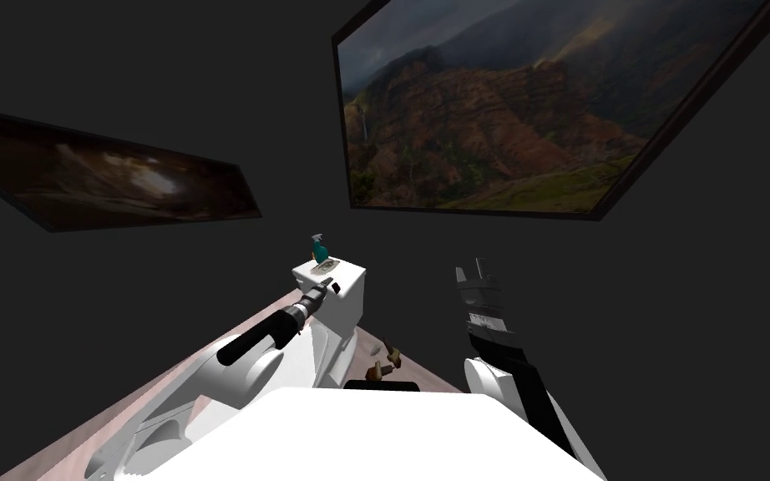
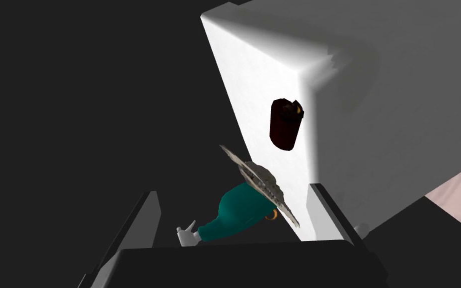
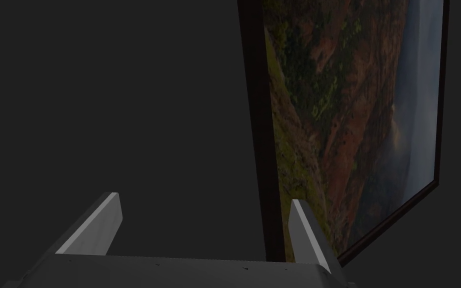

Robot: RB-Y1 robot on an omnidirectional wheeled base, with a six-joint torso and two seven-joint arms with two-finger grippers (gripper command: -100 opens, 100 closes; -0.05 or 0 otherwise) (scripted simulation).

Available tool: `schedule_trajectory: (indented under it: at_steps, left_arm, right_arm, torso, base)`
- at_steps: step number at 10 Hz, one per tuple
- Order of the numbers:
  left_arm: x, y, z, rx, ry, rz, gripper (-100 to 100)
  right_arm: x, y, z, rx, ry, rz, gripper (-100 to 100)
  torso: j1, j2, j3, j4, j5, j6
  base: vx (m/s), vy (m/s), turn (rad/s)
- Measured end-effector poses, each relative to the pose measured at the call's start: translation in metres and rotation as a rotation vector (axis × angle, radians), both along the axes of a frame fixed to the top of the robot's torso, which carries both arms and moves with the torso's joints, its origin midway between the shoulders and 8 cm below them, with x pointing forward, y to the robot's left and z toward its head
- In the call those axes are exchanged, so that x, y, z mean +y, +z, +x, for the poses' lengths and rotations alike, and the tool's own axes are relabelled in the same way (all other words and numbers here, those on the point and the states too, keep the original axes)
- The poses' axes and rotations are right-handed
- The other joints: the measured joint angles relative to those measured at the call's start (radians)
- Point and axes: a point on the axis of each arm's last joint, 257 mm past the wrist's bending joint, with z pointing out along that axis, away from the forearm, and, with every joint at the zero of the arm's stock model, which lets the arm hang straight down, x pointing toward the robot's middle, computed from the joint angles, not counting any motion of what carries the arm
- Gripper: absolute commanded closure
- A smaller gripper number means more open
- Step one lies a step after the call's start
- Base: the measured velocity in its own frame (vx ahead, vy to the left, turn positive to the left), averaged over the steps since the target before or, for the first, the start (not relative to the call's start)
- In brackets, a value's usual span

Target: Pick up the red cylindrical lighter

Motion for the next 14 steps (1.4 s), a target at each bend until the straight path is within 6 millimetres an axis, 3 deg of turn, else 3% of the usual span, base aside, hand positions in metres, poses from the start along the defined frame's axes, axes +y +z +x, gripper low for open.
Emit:
schedule_trajectory:
  at_steps: [6, 14]
  left_arm:
    - [0.007, -0.038, -0.018, 0.178, -0.006, 0.061, -100]
    - [0.020, -0.072, -0.046, 0.381, -0.019, 0.153, -100]
  right_arm:
    - [0.000, 0.000, 0.000, 0.000, 0.000, 0.000, 0]
    - [0.000, 0.000, 0.000, 0.000, 0.000, 0.000, 0]
  torso:
    - [0.000, 0.000, 0.000, 0.000, 0.000, 0.000]
    - [0.001, 0.000, 0.000, 0.000, 0.000, 0.000]
  base:
    - [0.043, -0.019, -0.043]
    - [0.039, -0.013, -0.036]
